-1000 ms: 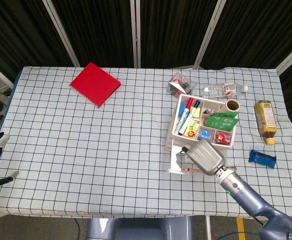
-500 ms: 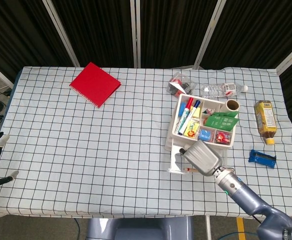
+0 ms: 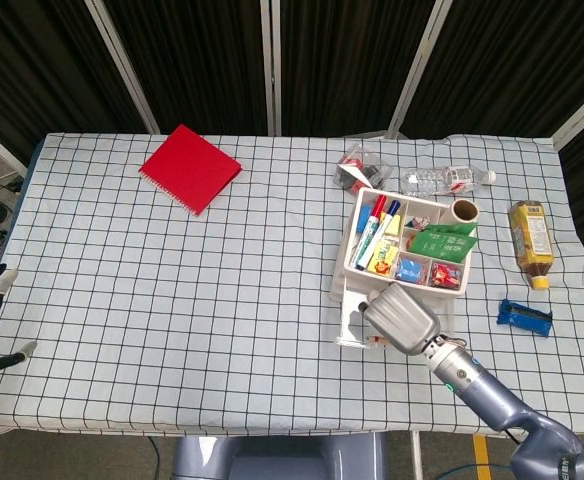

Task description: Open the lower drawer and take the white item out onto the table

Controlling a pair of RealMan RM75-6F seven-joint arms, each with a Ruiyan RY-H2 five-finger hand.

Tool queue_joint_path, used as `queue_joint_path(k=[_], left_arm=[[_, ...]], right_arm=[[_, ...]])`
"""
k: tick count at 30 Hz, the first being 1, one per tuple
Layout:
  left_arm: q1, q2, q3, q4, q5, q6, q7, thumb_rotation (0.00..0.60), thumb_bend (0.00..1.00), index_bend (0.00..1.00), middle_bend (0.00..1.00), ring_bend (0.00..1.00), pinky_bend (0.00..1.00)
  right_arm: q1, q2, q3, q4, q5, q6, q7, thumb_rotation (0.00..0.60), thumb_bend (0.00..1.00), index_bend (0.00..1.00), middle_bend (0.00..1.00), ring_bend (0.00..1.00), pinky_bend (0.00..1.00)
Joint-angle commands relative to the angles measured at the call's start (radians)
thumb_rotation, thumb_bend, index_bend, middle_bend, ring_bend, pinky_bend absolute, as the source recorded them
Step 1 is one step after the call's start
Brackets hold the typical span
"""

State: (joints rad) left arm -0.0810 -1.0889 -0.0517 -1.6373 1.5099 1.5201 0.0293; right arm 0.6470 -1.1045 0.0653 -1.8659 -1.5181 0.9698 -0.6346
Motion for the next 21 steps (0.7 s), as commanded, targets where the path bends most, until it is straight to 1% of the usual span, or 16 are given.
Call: queue_joint_path(k=[1,7,14,16,21], left_arm=[[0.0,0.0,0.0,0.0,0.0,0.0,0.0,0.6,0.12,0.0,0.0,0.0,0.0],[0.0,0.0,0.0,0.0,0.001,0.001,0.0,0.6,0.12,0.0,0.0,0.0,0.0],[0.0,0.0,0.0,0.0,0.001,0.002,-0.002,0.6,0.12,0.0,0.0,0.0,0.0],[0.0,0.001,0.0,-0.001,0.0,0.001,-0.003,0.6,0.12,0.0,0.0,0.0,0.0],[0.002,0.004,-0.001,-0.002,0.001,0.005,-0.007,0.6,0.12,0.0,0.0,0.0,0.0]], right_arm=[[-0.001,-0.002,-0.003,0.004,-0.007,0.003,0.007,0.6,0.17,0.64,1.0,1.0,0.75],[-0.004,-0.004,-0.011,0.01,-0.024,0.012,0.012,0.6,0.21,0.67,1.0,1.0,0.75],[-0.005,0.001,-0.008,0.0,-0.04,0.026,0.004,0.6,0.34,0.69,1.0,1.0,0.75],[-0.007,0.007,-0.007,-0.009,-0.046,0.033,-0.006,0.6,0.36,0.69,1.0,1.0,0.75],[-0.014,0.024,-0.006,-0.039,-0.054,0.048,-0.022,0.6,0.36,0.7,1.0,1.0,0.75]])
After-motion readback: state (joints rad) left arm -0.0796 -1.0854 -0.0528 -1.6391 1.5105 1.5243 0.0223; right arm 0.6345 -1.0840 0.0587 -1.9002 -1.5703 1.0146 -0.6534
